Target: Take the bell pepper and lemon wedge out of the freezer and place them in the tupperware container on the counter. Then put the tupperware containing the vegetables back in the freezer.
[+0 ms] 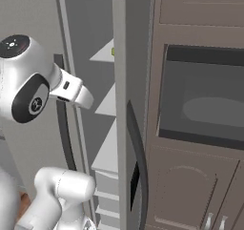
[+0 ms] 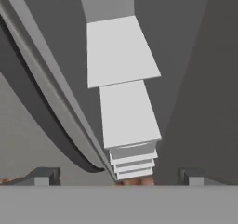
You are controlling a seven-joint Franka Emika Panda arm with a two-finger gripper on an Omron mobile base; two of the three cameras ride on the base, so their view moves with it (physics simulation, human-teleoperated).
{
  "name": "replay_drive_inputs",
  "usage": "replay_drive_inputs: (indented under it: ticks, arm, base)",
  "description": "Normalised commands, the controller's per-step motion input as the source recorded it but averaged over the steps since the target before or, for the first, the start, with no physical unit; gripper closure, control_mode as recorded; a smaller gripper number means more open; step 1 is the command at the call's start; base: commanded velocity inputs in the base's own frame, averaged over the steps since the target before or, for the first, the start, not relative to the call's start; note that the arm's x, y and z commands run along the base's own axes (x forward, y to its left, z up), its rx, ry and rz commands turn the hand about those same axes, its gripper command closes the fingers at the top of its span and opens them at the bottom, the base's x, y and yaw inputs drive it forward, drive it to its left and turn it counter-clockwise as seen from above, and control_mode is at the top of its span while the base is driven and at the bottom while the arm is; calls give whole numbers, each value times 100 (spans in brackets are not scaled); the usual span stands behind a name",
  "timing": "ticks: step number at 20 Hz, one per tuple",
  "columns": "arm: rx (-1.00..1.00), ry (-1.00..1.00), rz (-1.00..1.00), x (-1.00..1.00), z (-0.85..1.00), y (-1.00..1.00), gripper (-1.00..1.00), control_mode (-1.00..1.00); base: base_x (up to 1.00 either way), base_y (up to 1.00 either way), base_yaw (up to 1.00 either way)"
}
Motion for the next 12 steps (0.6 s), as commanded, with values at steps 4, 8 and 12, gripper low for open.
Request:
replay_drive_inputs:
  ticks: [4,8,12]
  arm:
    - [0,-15,2,75,8,0,-100,-100]
    - [0,-13,9,69,24,-4,-100,-100]
    - [0,-7,3,38,26,-23,-100,-100]
  base:
    - [0,0,0]
    - [0,0,0]
    - [0,0,0]
